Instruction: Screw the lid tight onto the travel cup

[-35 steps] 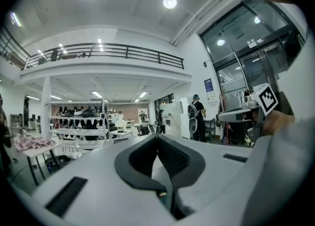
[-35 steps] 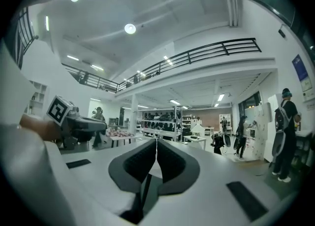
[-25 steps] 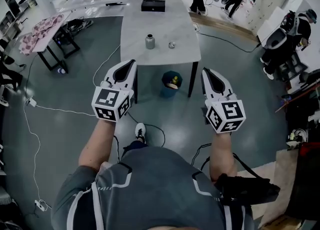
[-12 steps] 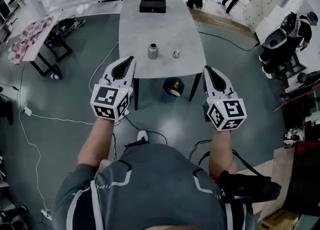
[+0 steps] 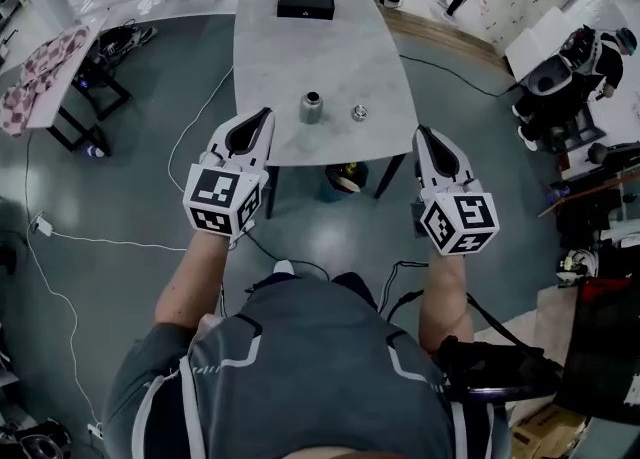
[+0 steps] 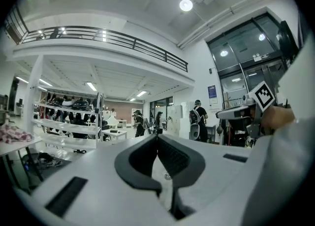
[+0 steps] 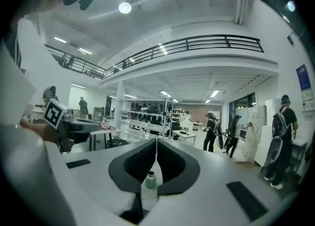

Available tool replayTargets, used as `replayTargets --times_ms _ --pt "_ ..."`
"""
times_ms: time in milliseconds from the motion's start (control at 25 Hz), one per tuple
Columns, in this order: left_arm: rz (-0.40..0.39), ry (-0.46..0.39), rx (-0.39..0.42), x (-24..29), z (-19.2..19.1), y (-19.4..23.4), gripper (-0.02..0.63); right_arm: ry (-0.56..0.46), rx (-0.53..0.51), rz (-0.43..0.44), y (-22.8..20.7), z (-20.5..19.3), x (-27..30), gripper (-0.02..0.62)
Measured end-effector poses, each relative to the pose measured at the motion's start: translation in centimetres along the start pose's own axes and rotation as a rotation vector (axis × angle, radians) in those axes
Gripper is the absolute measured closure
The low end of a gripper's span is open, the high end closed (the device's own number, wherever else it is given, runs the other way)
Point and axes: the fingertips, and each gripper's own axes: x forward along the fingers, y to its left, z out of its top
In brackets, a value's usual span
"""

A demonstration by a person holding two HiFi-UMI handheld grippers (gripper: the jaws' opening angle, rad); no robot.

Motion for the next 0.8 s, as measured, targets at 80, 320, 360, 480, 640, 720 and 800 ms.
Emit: replayTargets --times_ms 80,320,360,480,640,720,800 --pt "-0.001 -0.004 0.003 1.0 -0.1 0.0 0.597 0.003 -0.004 0.005 -0.9 0.1 0.9 0.566" --pt "0.043 0.029 0.015 5.2 -1.4 0.6 0.596 0.0 0.01 0.055 -4.8 -1.0 5.1 0.566" --pt "0.052 0.033 0.018 5.9 -1.5 0.8 0.596 -0.003 0.015 0.068 -5.5 -1.1 6.0 0.566" --pt "0.08 0.041 0.007 8.1 -1.5 0.8 0.596 -0.008 0.021 0.12 -7.4 -1.4 8.3 0.565" --pt "0.118 0.039 0.001 11.5 -1.1 0.4 0.595 -0.016 0.024 0.182 -11.2 -1.3 10.7 0.565" --pt "0.144 0.044 0.01 13.5 -1.0 0.1 0.595 -0.024 0.02 0.208 -13.4 -1.3 11.9 0.565" --pt "0.168 0.056 0.009 15.4 -1.0 0.0 0.595 -0.02 0.014 0.232 -15.4 -1.5 13.1 0.565"
